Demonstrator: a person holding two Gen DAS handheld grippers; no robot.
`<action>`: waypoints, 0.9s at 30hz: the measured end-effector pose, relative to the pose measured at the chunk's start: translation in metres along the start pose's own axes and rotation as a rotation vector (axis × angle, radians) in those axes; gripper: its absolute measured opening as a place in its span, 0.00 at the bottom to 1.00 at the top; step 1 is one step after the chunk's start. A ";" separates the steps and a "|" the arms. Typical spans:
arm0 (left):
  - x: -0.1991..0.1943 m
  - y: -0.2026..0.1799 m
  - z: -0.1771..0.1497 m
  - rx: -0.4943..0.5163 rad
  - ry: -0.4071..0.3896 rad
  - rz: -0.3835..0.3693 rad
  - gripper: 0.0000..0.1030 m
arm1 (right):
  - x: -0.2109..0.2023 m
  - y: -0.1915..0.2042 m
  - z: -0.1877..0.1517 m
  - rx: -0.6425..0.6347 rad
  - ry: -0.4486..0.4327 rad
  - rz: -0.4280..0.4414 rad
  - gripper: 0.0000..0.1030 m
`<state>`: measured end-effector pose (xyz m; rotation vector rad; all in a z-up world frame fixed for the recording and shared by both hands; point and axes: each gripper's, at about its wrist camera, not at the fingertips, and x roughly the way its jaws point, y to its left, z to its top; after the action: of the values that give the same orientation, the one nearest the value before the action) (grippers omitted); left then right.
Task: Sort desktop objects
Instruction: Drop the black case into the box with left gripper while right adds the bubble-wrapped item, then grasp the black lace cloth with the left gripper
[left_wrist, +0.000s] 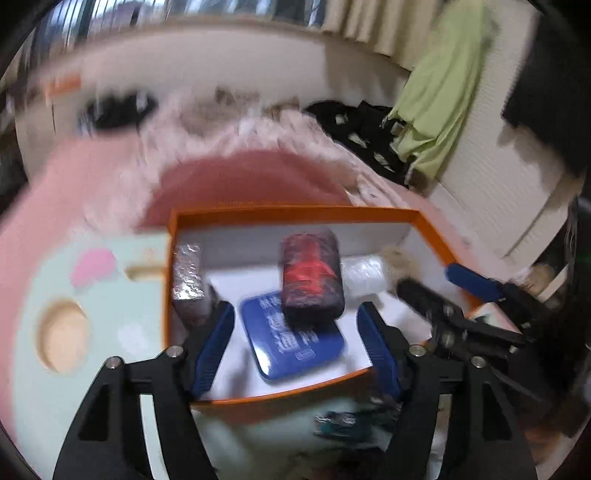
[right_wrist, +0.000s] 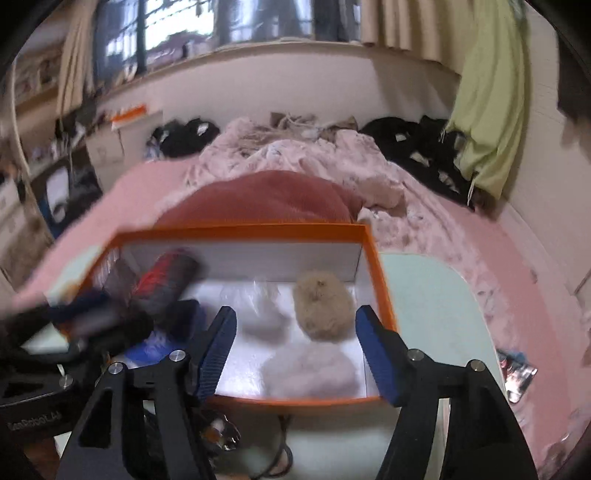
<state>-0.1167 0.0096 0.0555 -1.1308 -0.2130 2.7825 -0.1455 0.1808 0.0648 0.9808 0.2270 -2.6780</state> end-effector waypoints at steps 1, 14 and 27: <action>-0.001 -0.002 -0.002 0.016 -0.011 0.013 0.69 | -0.001 -0.002 -0.002 0.008 -0.005 0.000 0.66; -0.062 -0.010 -0.017 0.053 -0.056 -0.101 0.73 | -0.073 -0.013 -0.019 0.043 -0.126 0.083 0.81; -0.074 -0.004 -0.129 0.148 0.166 -0.053 0.78 | -0.095 -0.009 -0.140 -0.073 0.113 0.090 0.84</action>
<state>0.0266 0.0110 0.0147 -1.2891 -0.0195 2.5927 0.0060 0.2421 0.0210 1.0942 0.2949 -2.5182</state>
